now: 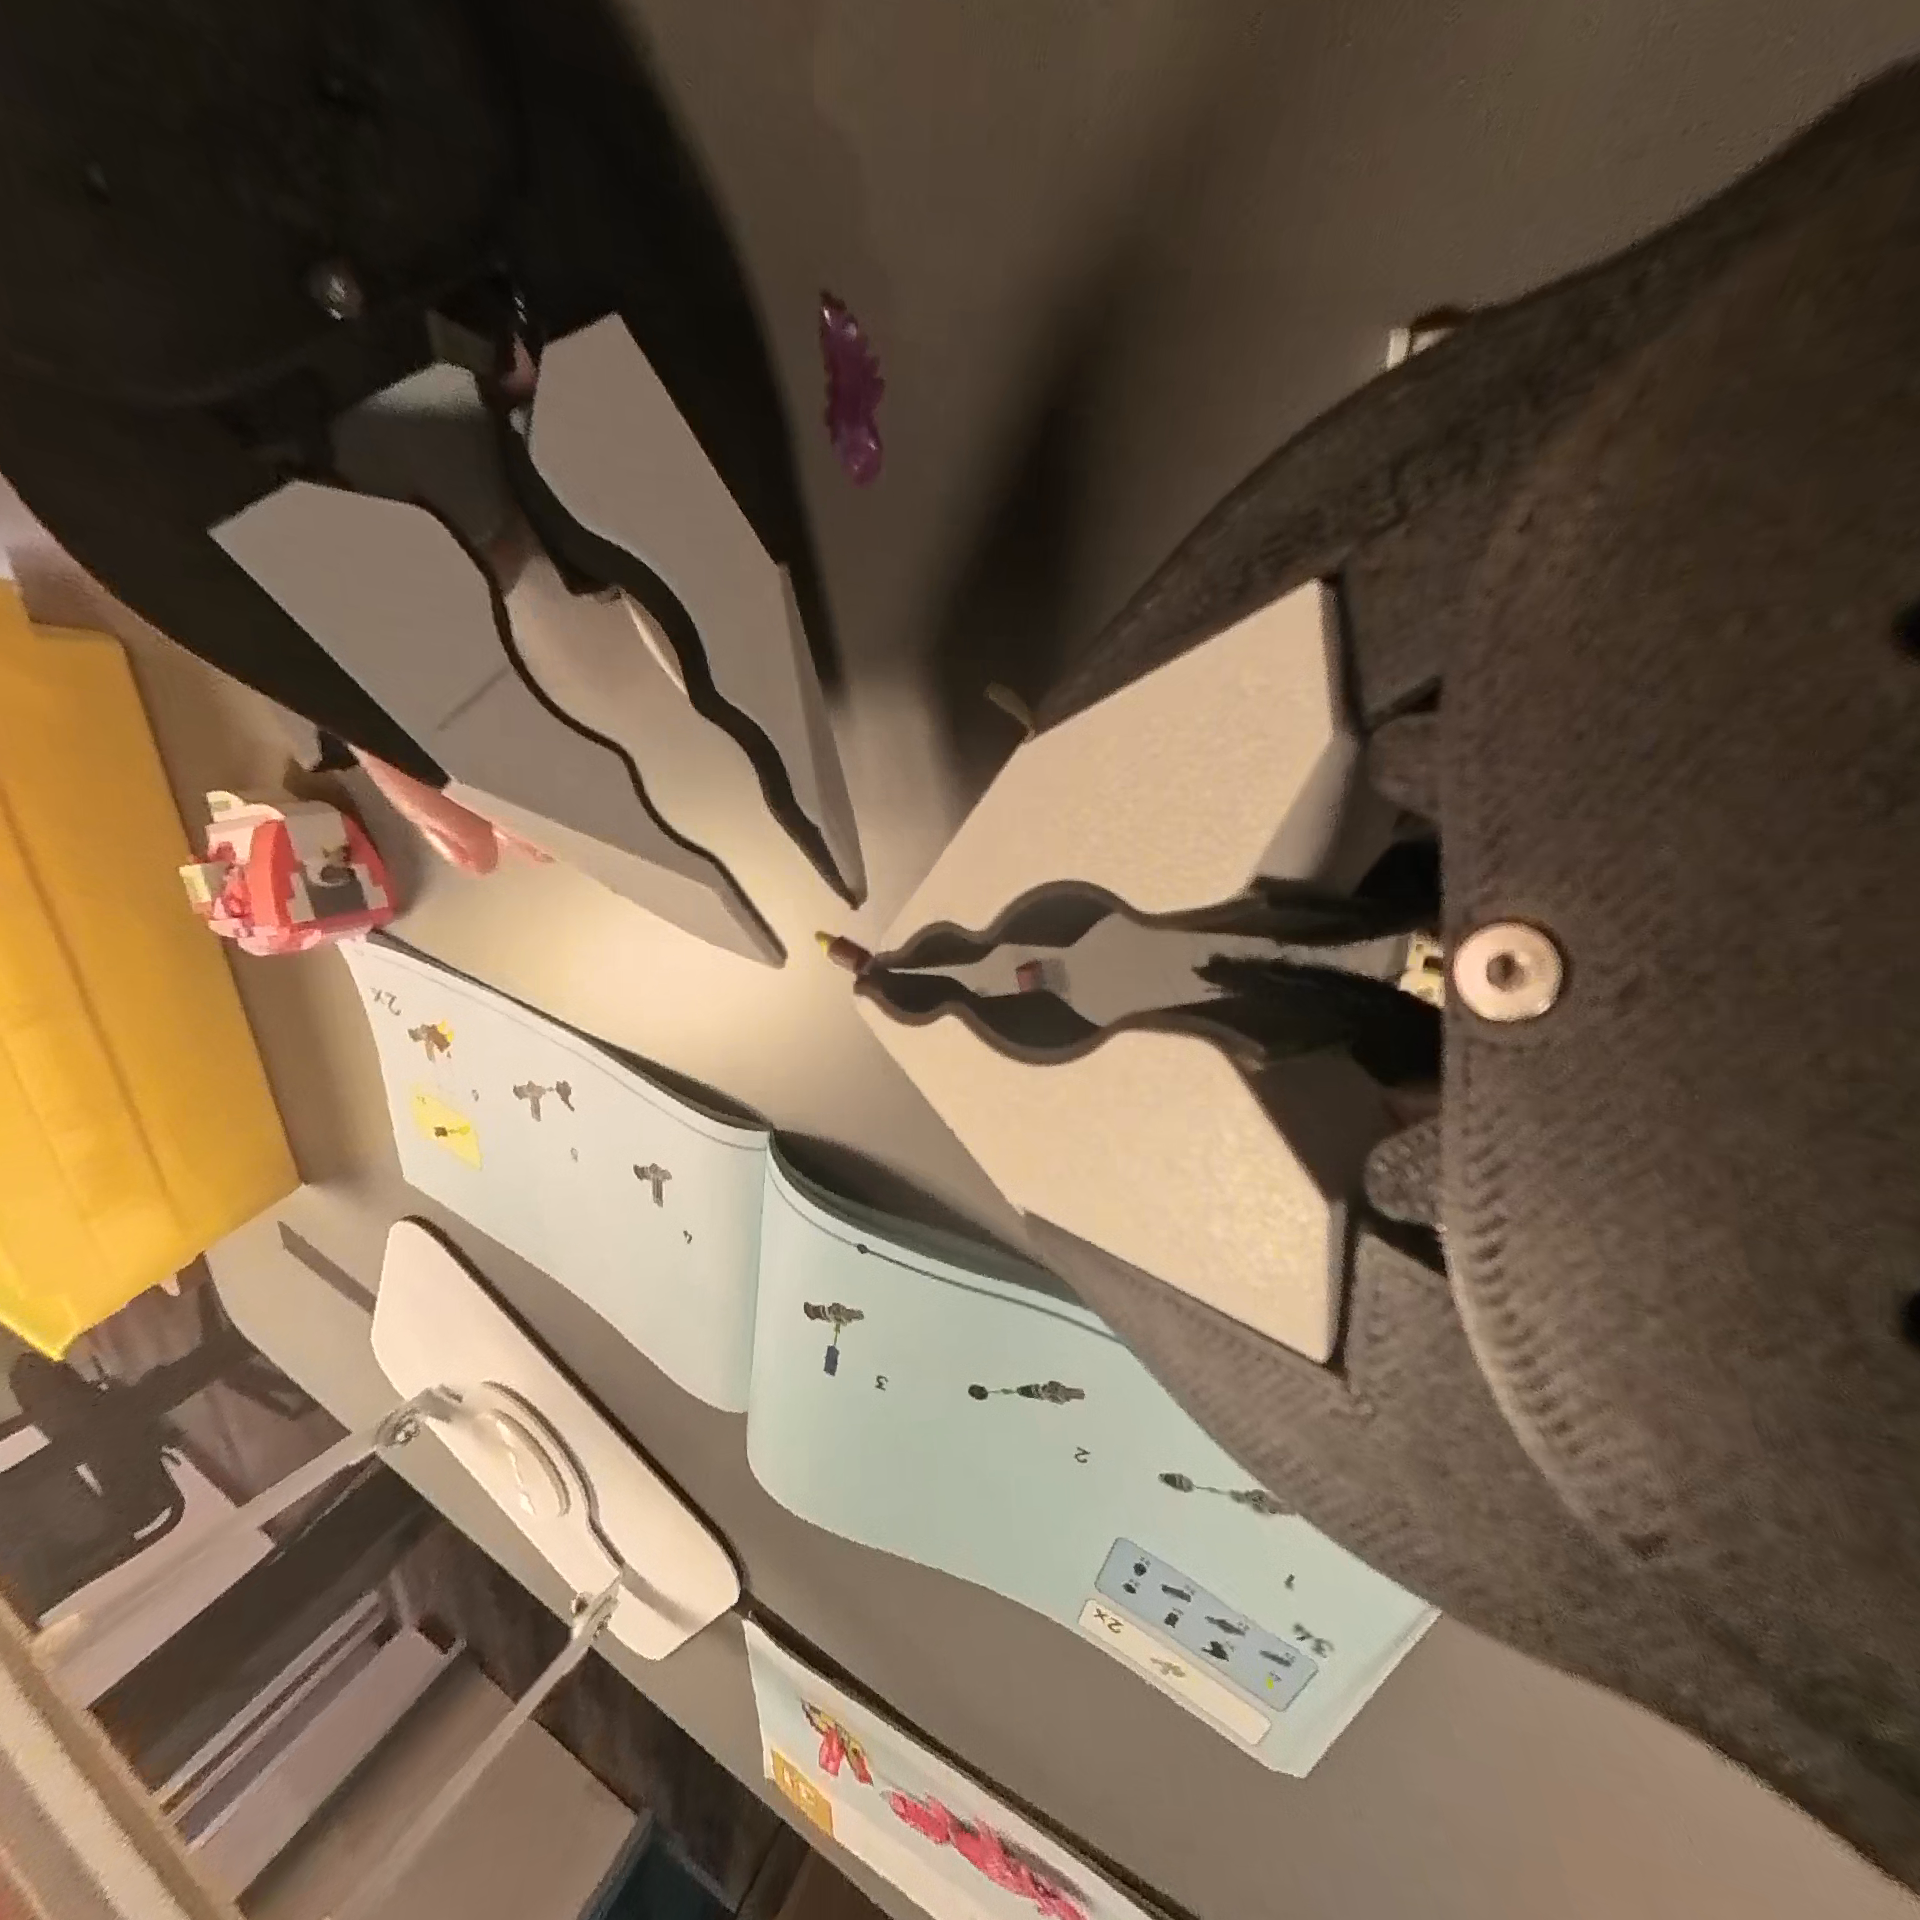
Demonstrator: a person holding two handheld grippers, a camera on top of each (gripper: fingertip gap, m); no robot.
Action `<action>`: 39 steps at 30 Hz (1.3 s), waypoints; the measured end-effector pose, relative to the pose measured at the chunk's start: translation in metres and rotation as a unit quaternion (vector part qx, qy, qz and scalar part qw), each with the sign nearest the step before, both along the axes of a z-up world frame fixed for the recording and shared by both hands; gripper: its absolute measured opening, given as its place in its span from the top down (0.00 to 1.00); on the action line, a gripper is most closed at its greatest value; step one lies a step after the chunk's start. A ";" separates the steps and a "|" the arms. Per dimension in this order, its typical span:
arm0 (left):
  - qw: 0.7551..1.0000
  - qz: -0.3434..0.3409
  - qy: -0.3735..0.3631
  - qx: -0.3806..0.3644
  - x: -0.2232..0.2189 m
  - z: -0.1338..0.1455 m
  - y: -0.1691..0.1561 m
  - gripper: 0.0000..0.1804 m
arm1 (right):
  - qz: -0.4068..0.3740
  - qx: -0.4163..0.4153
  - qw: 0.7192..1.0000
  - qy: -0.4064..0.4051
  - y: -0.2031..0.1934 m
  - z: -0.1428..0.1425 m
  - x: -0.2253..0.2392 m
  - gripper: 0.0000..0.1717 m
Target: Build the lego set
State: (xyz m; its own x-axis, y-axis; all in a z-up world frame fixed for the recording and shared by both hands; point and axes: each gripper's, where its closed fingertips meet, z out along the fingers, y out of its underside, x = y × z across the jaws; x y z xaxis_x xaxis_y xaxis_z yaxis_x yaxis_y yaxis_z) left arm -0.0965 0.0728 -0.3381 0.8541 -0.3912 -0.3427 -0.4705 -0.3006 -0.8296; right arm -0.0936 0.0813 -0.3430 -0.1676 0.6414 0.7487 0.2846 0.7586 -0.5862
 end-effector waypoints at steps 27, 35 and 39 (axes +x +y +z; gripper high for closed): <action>0.998 -0.039 0.034 0.020 0.012 0.000 -0.003 1.00 | -0.012 0.054 0.998 -0.013 0.001 -0.006 -0.001 1.00; 0.999 -0.011 -0.019 0.040 0.007 0.013 0.000 0.87 | -0.033 0.197 0.978 0.057 0.007 0.016 -0.005 1.00; 0.998 -0.035 -0.042 0.040 0.012 0.016 -0.004 0.93 | -0.019 0.224 0.971 0.077 0.001 0.022 -0.004 1.00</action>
State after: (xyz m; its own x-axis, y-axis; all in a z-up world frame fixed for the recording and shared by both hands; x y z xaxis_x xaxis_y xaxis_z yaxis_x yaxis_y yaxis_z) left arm -0.0840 0.0689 -0.3225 0.8527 -0.4249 -0.3040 -0.4162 -0.2007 -0.8868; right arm -0.0975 0.0823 -0.3208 -0.0138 0.2482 0.9686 0.2526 0.9381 -0.2368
